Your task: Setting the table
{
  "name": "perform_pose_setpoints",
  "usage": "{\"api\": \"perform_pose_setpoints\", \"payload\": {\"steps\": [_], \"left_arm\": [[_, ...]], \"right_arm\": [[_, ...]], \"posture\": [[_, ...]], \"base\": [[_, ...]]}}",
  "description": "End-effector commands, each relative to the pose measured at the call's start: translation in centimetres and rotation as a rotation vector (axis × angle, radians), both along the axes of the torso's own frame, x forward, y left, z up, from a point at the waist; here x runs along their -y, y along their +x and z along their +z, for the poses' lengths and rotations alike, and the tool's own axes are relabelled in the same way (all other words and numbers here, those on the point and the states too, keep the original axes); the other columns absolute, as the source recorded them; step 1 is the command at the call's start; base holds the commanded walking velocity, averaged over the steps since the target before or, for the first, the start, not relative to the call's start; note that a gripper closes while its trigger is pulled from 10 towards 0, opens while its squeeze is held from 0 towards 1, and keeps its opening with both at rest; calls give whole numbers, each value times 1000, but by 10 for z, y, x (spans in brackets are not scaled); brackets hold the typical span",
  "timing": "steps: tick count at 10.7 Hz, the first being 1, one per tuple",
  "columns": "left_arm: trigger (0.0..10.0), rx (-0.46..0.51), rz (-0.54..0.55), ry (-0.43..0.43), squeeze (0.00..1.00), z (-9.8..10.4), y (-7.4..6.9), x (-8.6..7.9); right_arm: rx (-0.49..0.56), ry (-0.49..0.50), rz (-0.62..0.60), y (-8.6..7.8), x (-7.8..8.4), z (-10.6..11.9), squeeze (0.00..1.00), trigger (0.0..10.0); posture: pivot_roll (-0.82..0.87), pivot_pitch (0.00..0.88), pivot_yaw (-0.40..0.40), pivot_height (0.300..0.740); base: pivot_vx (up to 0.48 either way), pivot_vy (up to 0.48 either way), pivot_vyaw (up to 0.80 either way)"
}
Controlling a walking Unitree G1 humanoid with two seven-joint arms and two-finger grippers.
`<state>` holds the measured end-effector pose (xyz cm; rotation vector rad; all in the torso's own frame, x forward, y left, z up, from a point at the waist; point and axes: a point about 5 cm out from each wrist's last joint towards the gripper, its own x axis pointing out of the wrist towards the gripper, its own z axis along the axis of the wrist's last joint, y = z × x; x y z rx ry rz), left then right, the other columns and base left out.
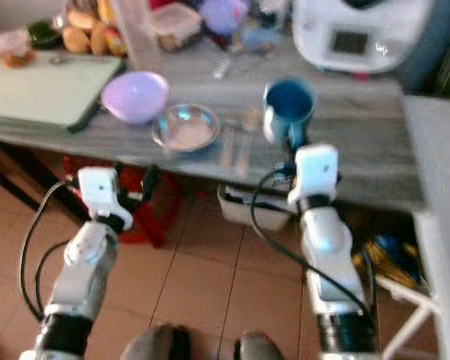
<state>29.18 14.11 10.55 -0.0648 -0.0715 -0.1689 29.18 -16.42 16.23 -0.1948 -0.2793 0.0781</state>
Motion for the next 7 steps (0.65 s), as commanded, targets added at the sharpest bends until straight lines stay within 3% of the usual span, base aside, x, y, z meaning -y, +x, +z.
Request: {"api": "perform_pose_setpoints", "payload": {"steps": [1, 3, 4, 5, 7], "left_arm": [[10000, 7, 14, 1, 0, 2, -1, -3], [10000, 13, 23, 6, 0, 3, -2, -7], [10000, 11, 30, 5, 0, 3, -3, -9], [10000, 6, 45, -2, 0, 2, -4, -11], [10000, 0, 115, 14, 0, -1, -16, -22]], "right_arm": [[66, -24, 7, 0, -4, 13, 0, 10000], [118, -55, -18, 4, -2, 24, 0, 10000], [125, -78, -41, 7, 1, 26, 0, 10000], [122, -56, -48, 7, 2, 25, 0, 10000], [90, -18, -27, 4, 0, 17, 0, 10000]], "posture": [[-89, 139, 46, 740], [-79, 139, 44, 740], [-77, 138, 45, 740], [-77, 138, 45, 740], [-74, 142, 47, 740]], "base": [[266, 0, 0], [343, 0, 0], [424, 0, 781], [0, 0, 775], [0, 0, 0]]}}
